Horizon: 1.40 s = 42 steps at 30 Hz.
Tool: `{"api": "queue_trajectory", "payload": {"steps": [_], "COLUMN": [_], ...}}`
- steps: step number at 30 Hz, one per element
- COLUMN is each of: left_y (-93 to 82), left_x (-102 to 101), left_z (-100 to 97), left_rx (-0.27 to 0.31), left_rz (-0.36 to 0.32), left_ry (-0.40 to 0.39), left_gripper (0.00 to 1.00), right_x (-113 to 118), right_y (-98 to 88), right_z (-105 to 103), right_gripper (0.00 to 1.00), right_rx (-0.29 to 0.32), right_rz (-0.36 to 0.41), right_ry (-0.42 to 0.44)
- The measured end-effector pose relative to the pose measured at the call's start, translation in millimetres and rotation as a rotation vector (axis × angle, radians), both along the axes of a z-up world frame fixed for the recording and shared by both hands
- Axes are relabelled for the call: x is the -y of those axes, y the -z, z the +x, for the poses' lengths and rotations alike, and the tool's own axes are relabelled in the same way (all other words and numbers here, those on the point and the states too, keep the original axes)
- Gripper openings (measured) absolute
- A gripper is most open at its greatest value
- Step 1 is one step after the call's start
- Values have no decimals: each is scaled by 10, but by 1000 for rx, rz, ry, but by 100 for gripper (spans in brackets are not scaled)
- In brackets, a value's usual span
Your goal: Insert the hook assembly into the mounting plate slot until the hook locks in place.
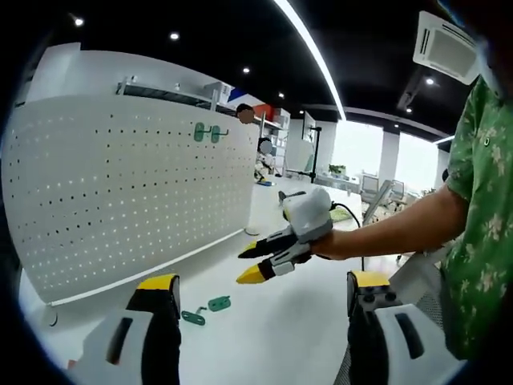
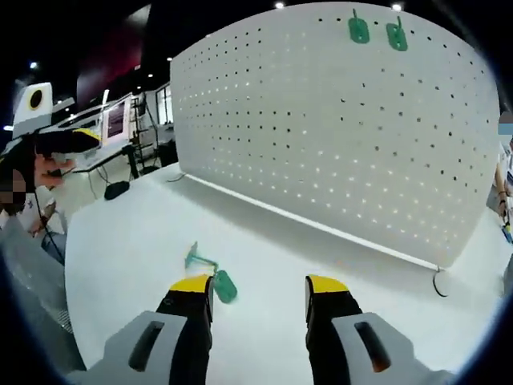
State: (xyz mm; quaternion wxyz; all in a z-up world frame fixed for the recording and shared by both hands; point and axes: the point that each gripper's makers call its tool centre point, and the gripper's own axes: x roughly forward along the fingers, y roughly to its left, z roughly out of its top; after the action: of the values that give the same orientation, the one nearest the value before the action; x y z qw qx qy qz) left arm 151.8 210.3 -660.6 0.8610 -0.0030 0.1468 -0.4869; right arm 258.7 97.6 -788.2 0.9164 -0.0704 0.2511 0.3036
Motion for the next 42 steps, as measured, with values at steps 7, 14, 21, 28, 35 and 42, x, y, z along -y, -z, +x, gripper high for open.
{"api": "queue_trajectory", "payload": {"steps": [7, 14, 21, 28, 35, 42], "left_y": [54, 112, 178, 260, 322, 328], "left_x": [11, 4, 1, -14, -1, 23], "left_z": [7, 19, 30, 28, 15, 33], "left_rx": [0, -3, -5, -14, -31, -34], "left_rz": [28, 59, 96, 129, 149, 147], "left_ry": [6, 9, 14, 17, 28, 32], "left_gripper": [88, 87, 87, 87, 84, 84], "right_x": [-38, -104, -151, -207, -231, -251], "right_y": [105, 199, 284, 393, 465, 539], "right_z": [-17, -58, -52, -49, -43, -24], "right_gripper": [39, 32, 28, 24, 18, 16], "right_rx": [-74, -133, -178, -219, -261, -309], "right_rz": [65, 91, 109, 119, 170, 230], "right_ry": [-2, -31, -44, -64, -62, -47]}}
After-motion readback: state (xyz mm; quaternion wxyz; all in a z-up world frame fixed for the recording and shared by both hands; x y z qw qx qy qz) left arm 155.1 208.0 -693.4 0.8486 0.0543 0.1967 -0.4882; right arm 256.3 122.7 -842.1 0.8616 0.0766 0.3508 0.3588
